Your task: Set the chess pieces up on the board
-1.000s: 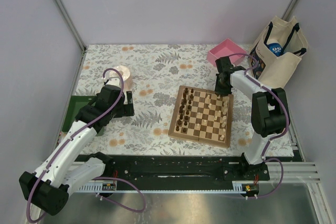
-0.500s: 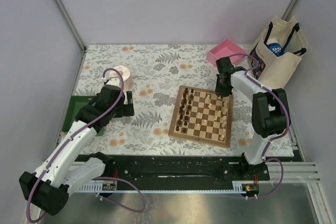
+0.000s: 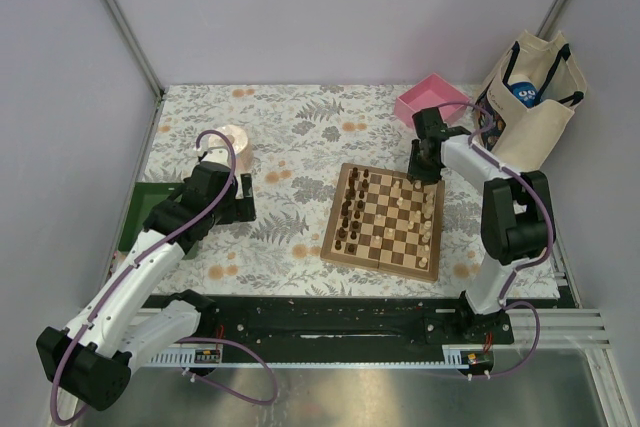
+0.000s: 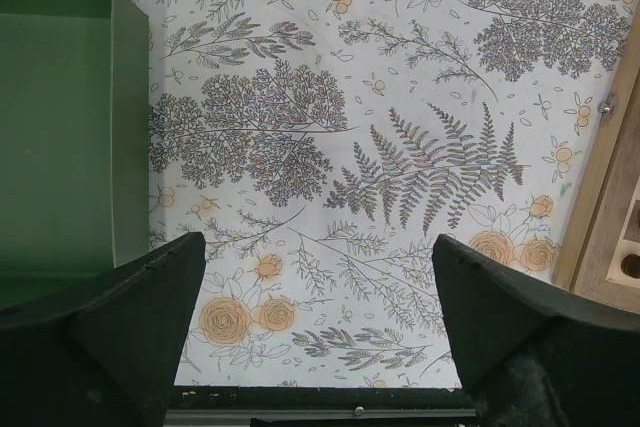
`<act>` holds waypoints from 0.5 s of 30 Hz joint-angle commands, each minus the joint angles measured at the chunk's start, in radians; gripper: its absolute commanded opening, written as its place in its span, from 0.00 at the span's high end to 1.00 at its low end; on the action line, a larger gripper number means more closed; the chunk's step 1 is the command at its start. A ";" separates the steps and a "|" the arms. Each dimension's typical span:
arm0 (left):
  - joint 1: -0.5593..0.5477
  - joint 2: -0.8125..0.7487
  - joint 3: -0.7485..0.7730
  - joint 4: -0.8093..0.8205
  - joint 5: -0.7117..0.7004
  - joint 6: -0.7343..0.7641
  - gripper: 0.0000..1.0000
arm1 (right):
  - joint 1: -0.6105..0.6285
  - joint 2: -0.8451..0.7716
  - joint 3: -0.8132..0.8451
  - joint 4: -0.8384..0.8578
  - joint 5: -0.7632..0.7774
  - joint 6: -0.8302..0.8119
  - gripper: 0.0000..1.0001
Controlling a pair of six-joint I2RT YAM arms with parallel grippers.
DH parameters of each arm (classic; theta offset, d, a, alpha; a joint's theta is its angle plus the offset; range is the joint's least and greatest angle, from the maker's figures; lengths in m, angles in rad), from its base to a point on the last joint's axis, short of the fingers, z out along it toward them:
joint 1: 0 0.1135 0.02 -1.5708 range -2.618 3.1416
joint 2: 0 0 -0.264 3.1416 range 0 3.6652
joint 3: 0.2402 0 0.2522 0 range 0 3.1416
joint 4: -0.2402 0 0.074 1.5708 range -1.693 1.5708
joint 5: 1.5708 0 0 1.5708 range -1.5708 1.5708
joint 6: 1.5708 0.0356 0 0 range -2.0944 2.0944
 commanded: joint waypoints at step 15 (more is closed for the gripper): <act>0.005 -0.029 0.006 0.038 0.019 0.005 0.01 | 0.040 -0.297 -0.181 -0.039 -0.102 0.057 0.57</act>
